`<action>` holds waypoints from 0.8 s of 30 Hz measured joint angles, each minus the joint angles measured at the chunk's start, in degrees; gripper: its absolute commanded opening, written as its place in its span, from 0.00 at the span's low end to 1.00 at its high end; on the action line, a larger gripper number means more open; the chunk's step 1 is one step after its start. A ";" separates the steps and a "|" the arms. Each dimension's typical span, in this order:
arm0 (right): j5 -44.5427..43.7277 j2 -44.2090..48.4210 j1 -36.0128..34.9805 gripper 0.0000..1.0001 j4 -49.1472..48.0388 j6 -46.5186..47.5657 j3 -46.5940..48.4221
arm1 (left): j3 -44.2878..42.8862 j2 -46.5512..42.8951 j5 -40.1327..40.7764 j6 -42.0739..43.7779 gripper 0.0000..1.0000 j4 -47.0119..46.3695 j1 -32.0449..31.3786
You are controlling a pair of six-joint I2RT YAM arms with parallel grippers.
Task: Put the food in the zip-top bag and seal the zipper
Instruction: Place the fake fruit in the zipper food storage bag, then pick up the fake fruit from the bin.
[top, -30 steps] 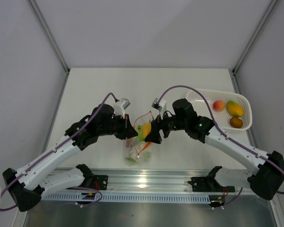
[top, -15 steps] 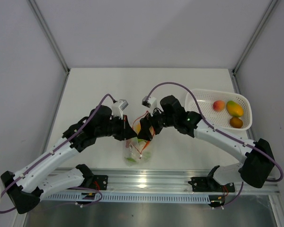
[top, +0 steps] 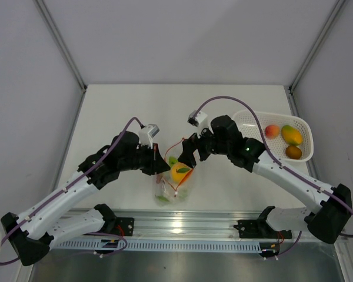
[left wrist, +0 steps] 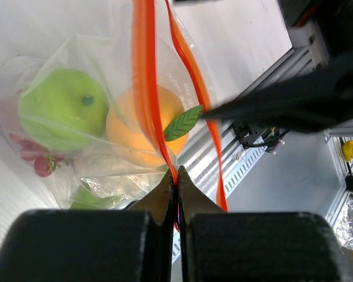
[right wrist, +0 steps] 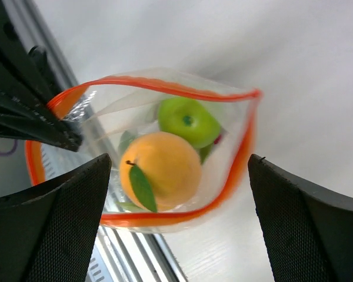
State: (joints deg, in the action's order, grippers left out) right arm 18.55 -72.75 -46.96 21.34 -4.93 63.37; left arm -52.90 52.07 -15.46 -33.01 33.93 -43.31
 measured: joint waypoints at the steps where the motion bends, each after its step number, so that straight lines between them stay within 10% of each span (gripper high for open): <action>1: -0.70 0.68 0.57 0.99 0.09 -0.02 0.00 | 0.09 0.00 0.00 0.00 0.01 0.02 0.00; 24: -38.97 4.72 39.56 0.99 -3.41 -11.93 -0.72 | 1.51 -0.26 -0.46 0.00 0.01 -0.46 0.00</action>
State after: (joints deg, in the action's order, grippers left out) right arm -20.43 -68.03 -7.40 17.93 -16.86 62.65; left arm -51.40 51.81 -15.92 -33.01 33.47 -43.31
